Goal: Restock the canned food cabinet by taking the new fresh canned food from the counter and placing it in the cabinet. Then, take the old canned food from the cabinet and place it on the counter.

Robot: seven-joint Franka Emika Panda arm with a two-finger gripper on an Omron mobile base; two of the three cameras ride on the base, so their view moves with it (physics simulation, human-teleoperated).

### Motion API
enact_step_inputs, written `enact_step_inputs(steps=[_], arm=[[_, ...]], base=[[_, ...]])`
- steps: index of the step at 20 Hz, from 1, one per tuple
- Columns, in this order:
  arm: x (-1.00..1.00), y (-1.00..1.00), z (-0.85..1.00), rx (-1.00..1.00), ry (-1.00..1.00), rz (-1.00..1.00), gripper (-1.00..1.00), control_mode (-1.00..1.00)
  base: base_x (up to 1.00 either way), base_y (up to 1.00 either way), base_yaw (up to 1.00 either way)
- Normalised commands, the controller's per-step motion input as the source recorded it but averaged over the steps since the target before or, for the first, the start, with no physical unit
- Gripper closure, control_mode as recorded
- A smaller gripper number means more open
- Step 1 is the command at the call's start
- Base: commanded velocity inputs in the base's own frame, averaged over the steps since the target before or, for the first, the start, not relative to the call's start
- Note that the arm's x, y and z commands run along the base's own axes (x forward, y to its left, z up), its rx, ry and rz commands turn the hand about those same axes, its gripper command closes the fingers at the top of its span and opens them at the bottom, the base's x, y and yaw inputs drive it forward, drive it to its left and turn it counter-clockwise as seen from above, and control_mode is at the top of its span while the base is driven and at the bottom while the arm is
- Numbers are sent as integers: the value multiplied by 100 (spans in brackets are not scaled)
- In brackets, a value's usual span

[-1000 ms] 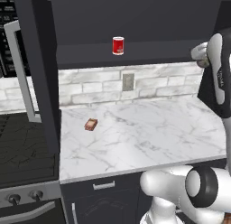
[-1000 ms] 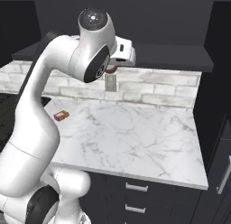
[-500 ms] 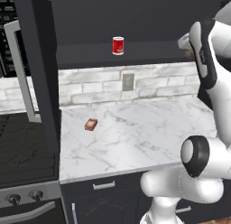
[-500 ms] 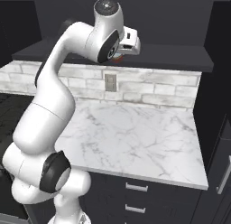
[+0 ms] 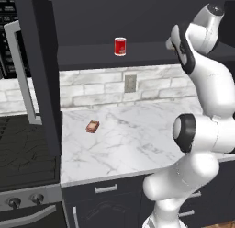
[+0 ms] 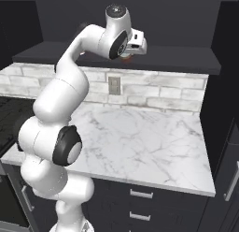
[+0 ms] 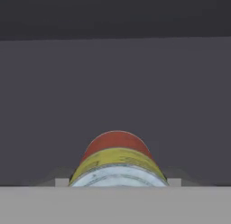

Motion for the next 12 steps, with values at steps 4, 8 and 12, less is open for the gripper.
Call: enact_step_inputs(steps=[4, 8, 12], arm=[[98, 0, -6, -4, 19, -2, 100, -100], [77, 0, -3, -4, 16, 0, 100, -100], [49, 0, -10, -5, 13, 0, 100, -100]], base=[[0, 0, 0], [0, 0, 0], [0, 0, 0]])
